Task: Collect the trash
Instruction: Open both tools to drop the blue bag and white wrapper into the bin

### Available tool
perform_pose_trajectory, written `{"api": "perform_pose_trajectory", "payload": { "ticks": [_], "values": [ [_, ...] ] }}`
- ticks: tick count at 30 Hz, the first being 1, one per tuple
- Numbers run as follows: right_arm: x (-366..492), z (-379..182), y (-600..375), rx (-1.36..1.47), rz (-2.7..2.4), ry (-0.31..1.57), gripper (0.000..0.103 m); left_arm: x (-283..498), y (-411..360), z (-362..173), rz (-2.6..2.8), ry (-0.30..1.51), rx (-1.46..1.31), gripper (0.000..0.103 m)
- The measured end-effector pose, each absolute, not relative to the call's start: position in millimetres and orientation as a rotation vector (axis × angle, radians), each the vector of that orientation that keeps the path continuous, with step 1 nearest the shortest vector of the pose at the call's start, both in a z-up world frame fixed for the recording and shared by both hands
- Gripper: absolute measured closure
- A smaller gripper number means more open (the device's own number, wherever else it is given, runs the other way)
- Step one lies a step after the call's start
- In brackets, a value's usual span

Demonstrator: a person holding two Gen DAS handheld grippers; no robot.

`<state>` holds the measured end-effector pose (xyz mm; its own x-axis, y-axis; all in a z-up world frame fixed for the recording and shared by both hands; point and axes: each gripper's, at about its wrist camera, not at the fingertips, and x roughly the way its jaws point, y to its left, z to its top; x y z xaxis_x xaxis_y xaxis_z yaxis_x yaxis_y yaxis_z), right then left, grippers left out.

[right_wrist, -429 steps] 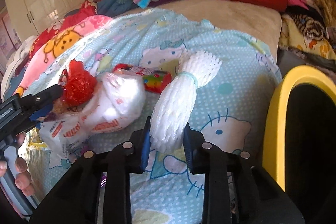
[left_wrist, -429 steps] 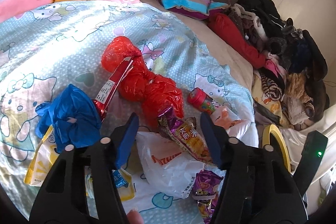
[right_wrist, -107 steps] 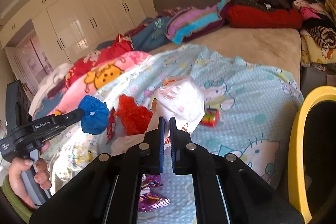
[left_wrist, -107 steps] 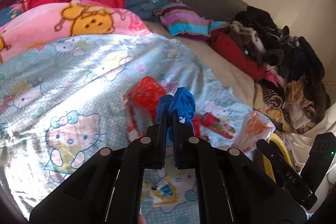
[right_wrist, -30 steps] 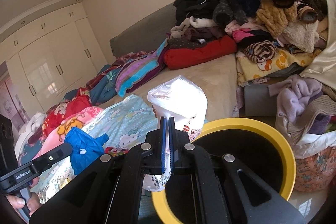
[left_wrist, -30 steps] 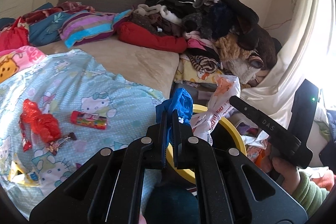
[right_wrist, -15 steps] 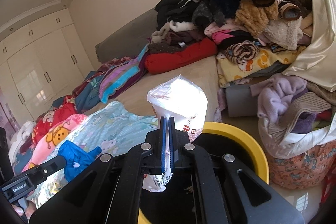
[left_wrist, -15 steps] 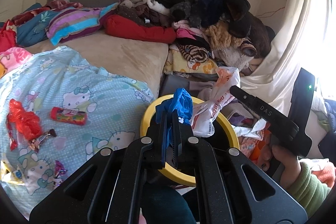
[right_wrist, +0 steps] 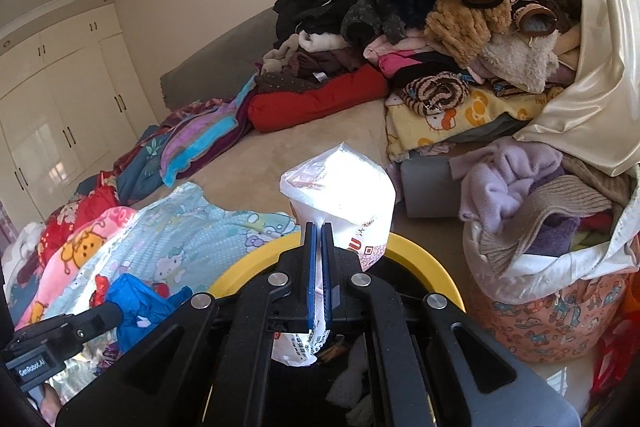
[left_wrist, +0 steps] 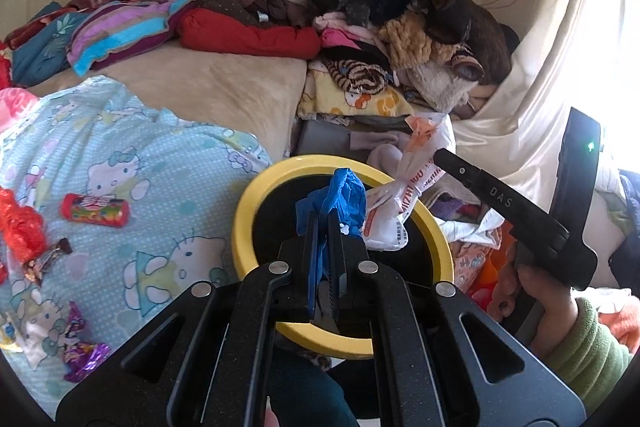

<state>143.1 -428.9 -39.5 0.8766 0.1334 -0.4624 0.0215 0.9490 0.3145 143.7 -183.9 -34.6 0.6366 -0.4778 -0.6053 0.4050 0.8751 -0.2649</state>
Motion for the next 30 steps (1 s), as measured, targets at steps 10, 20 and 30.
{"api": "perform_pose_trajectory", "payload": {
  "ticks": [10, 20, 30],
  "values": [
    [146.5, -49.7, -433.4, 0.289, 0.04, 0.523, 0.1, 151.9, -202.4, -51.6, -0.525, 0.76, -0.083, 0.102],
    [150.9, -60.4, -433.1, 0.274, 0.037, 0.56, 0.1, 164.5, -210.2, -74.3, -0.531, 0.816, -0.088, 0.102],
    [153.3, -70.2, -441.2, 0.332, 0.031, 0.576, 0.068, 168.7, -208.3, -82.2, -0.522, 0.834, -0.111, 0.064]
  ]
}}
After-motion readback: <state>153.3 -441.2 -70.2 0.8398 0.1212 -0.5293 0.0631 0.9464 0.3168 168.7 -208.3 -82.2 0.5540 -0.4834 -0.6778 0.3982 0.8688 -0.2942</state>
